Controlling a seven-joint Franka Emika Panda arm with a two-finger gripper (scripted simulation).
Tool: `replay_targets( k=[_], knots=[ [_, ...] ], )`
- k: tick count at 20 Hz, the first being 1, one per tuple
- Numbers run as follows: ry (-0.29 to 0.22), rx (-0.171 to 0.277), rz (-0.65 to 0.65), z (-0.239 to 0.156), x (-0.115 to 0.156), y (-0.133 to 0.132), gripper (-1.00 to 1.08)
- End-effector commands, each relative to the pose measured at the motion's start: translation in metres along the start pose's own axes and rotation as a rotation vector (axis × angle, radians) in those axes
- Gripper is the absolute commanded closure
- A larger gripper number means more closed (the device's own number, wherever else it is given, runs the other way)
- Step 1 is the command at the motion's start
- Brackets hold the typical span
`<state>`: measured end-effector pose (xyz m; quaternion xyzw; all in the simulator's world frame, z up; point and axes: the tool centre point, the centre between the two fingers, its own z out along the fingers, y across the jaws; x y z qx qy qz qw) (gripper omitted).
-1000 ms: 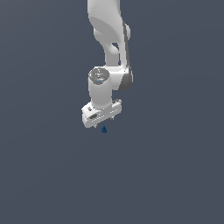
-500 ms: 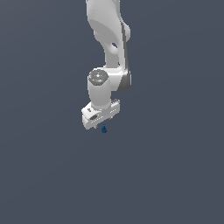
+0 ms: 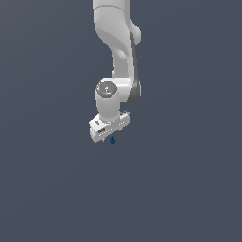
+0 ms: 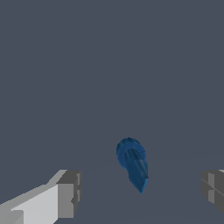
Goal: Pick up the object and move it to a goal position.
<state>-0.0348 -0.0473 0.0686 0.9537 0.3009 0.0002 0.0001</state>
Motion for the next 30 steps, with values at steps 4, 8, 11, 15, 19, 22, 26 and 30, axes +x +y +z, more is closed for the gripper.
replay_targets(
  k=[4,8,11,15,19,22,26,30],
  knots=[
    [0.000,0.000,-0.002,0.022,0.000,0.000,-0.92],
    [0.000,0.000,-0.002,0.026,0.000,0.000,-0.92],
    [0.000,0.000,-0.002,0.026,0.000,0.000,1.08],
    [0.000,0.000,-0.002,0.026,0.000,0.000,1.08],
    [0.000,0.000,-0.002,0.026,0.000,0.000,1.08],
    [0.000,0.000,-0.002,0.024,0.000,0.000,1.08],
    [0.000,0.000,-0.002,0.013,0.000,-0.001,1.08],
    [0.000,0.000,-0.002,-0.007,0.001,-0.003,1.08]
  ],
)
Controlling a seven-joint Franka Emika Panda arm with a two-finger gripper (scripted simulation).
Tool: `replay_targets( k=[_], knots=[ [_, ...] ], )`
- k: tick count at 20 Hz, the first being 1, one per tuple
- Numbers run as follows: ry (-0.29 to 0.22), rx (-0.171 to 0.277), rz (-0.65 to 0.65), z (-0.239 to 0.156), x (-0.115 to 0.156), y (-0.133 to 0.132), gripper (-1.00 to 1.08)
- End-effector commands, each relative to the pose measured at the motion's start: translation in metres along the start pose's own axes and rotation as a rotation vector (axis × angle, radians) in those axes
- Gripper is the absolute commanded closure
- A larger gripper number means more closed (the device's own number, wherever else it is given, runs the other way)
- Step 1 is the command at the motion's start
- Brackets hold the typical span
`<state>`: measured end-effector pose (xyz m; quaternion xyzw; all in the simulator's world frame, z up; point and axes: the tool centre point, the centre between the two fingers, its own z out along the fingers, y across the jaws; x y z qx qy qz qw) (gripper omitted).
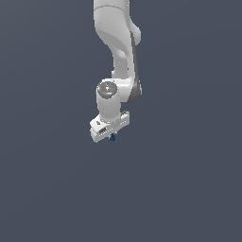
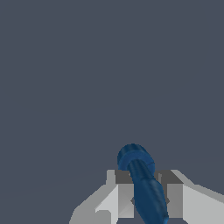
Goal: Pick up the object and move it to a goal position.
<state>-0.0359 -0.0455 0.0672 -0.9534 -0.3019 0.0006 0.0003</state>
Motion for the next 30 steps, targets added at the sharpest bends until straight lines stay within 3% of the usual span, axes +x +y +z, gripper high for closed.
replay_targets(
  k=[1,8,30],
  knots=[
    [0.001,-0.001,-0.001,-0.015,0.001,-0.001,1.08],
    [0.001,-0.001,-0.001,-0.076,0.002,-0.007,1.08],
    [0.001,0.000,-0.002,-0.319,0.010,-0.027,1.08]
  ],
)
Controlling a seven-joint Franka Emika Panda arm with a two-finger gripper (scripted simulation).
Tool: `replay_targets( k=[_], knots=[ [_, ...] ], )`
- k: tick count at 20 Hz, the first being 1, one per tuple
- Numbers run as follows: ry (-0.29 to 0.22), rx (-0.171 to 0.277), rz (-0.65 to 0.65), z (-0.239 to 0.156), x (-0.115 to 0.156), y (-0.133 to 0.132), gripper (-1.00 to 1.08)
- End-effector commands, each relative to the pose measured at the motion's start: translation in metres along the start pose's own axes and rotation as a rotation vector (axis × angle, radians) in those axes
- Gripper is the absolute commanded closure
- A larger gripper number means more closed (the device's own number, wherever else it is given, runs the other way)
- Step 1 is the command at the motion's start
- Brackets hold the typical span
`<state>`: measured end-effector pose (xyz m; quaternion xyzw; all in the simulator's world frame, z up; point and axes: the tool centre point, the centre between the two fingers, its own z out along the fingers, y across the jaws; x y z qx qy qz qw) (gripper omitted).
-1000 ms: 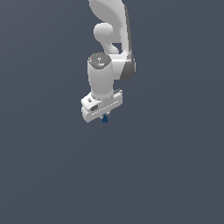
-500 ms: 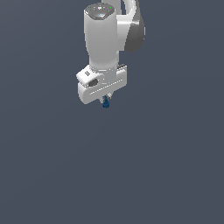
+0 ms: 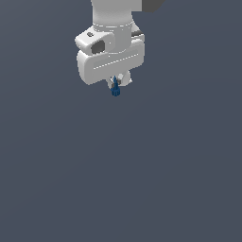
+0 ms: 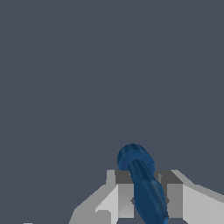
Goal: Pick up the object and move it to a goal position.
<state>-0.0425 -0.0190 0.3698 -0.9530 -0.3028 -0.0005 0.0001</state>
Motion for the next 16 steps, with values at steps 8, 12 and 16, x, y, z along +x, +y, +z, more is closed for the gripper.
replay_targets(
  k=[8,12,16],
  knots=[
    [-0.001,0.000,0.001,-0.091,0.005,-0.005,1.08],
    [-0.001,0.000,0.001,-0.117,0.007,-0.006,1.08],
    [-0.001,0.000,0.002,-0.134,0.008,-0.006,1.08]
  ],
)
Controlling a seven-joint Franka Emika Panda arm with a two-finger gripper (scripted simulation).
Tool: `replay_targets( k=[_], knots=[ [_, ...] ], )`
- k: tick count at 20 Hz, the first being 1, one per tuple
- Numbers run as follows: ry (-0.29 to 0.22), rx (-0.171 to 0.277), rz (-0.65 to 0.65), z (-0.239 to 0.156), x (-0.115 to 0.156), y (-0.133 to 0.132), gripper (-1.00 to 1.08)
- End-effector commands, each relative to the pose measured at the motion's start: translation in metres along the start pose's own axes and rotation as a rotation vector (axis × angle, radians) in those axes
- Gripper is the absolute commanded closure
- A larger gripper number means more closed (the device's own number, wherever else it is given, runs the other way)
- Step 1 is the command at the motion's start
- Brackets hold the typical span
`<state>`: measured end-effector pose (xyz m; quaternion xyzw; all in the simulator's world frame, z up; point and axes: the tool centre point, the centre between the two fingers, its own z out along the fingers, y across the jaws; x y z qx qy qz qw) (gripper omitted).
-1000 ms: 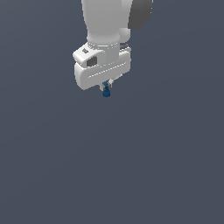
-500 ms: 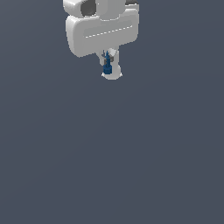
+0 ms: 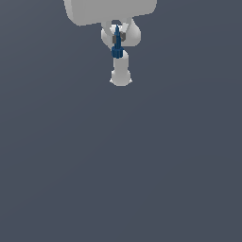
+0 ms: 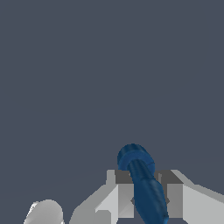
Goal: Pick up the object and move it to a goal position.
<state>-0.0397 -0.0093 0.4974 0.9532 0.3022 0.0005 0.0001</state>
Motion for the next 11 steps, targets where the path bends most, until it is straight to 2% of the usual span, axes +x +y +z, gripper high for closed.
replay_targets(
  k=[1,11],
  knots=[
    [-0.001,0.000,0.001,-0.010,0.001,0.000,1.08],
    [-0.001,0.000,0.001,-0.023,0.003,0.000,1.08]
  ],
)
